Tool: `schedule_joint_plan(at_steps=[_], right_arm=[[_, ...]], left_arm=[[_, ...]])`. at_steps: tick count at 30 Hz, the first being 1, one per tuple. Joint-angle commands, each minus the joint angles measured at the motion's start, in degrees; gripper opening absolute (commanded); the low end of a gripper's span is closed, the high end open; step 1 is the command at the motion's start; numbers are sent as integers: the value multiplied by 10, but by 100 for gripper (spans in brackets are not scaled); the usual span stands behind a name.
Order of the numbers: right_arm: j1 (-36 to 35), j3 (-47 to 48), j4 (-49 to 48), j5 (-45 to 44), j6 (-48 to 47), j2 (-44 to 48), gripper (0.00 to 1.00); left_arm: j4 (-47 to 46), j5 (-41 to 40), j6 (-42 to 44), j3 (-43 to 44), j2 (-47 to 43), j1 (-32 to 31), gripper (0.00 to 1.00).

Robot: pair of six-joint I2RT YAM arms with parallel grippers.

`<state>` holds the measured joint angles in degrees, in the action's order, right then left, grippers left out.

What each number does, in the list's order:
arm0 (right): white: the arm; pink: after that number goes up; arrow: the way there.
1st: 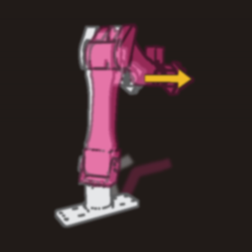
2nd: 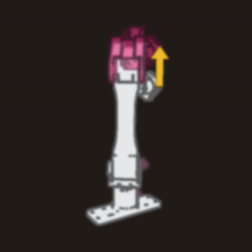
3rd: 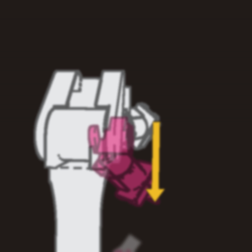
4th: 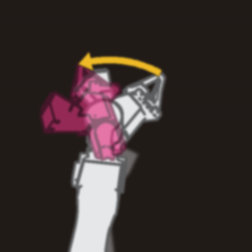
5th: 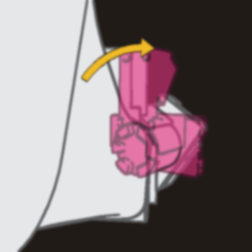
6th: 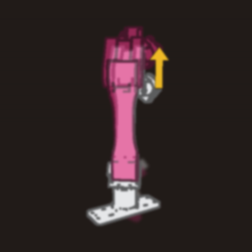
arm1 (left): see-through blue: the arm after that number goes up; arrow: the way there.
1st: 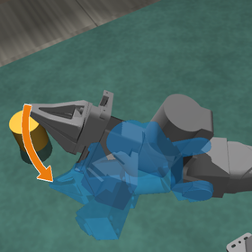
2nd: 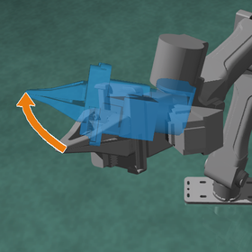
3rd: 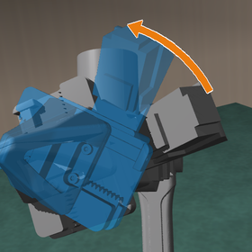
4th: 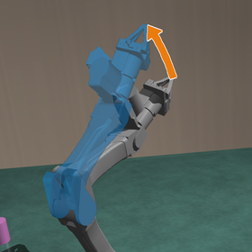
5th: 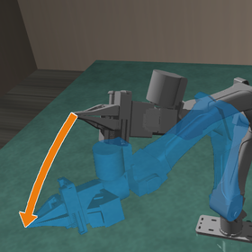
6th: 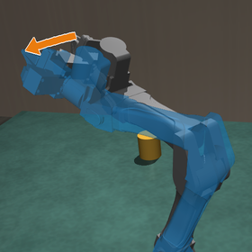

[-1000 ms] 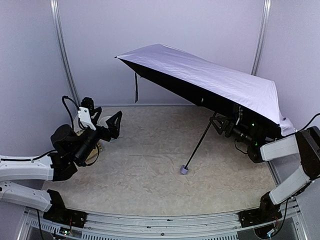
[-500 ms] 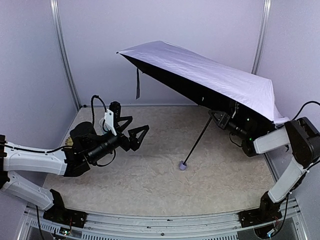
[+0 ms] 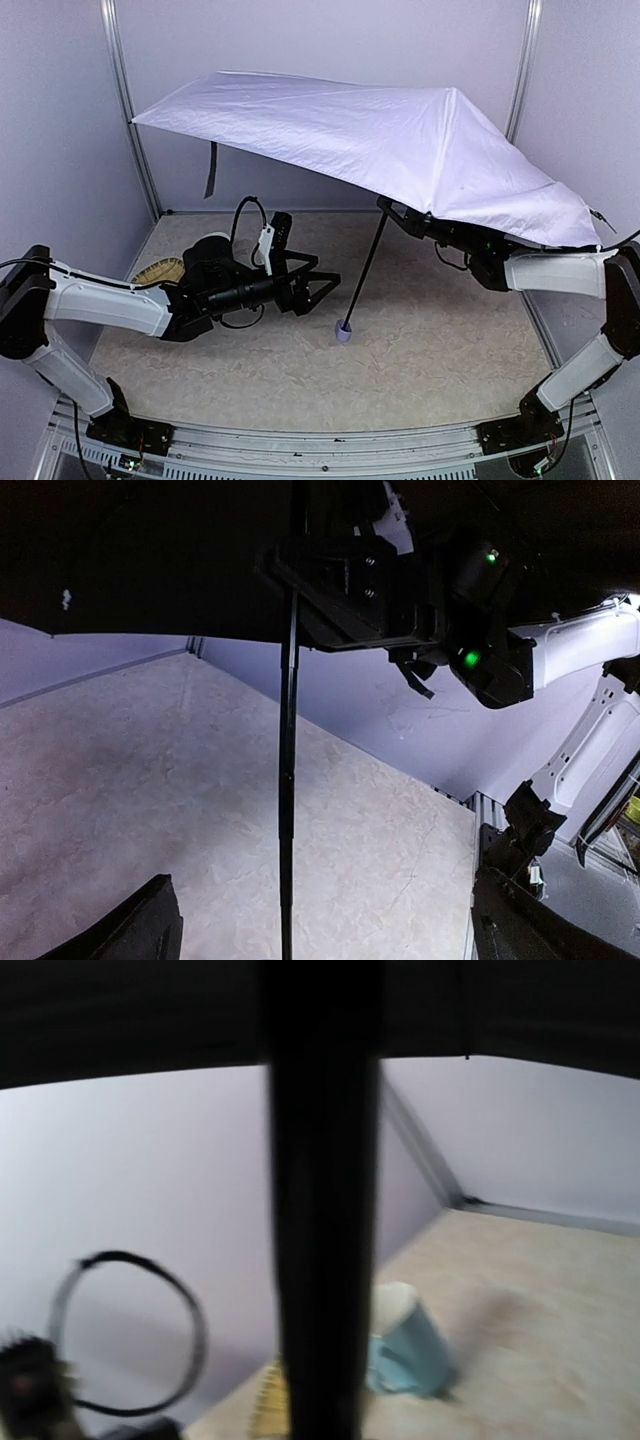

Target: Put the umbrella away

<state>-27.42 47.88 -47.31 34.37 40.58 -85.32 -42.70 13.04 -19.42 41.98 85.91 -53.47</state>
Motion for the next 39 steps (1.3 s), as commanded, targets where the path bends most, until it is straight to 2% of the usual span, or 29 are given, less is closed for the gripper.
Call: schedule_joint_plan(at_steps=[1,6,11,13,16,21,24,26,29,31,34,39], right_arm=[[-33,51,16,20,-1,39,0],[-74,86,22,34,-2,39,0],[-96,116,28,49,-10,29,0],[-103,130,38,61,-13,26,0],[-113,140,50,63,-22,25,0],[-118,142,59,56,-24,26,0],[-119,142,52,55,-16,23,0],[-118,141,36,50,-7,21,0],[-118,134,-12,38,9,17,34],[-118,130,-48,22,19,10,50],[-116,141,-91,-17,46,-9,62],[-105,148,-214,-88,125,-50,72]], left_arm=[[-15,33,-10,29,11,-4,98],[-56,68,-37,33,37,-4,91],[-71,84,-64,49,69,-5,76],[-69,80,-69,55,74,-5,67],[-70,77,-74,59,80,-7,46],[-79,75,-79,61,87,-13,21],[-86,79,-86,62,93,-18,1],[-91,77,-95,60,96,-20,0],[-120,76,-112,49,97,-22,0],[-144,74,-118,41,96,-24,0],[-155,70,-115,36,94,-27,0],[-181,68,-118,22,90,-31,0]])
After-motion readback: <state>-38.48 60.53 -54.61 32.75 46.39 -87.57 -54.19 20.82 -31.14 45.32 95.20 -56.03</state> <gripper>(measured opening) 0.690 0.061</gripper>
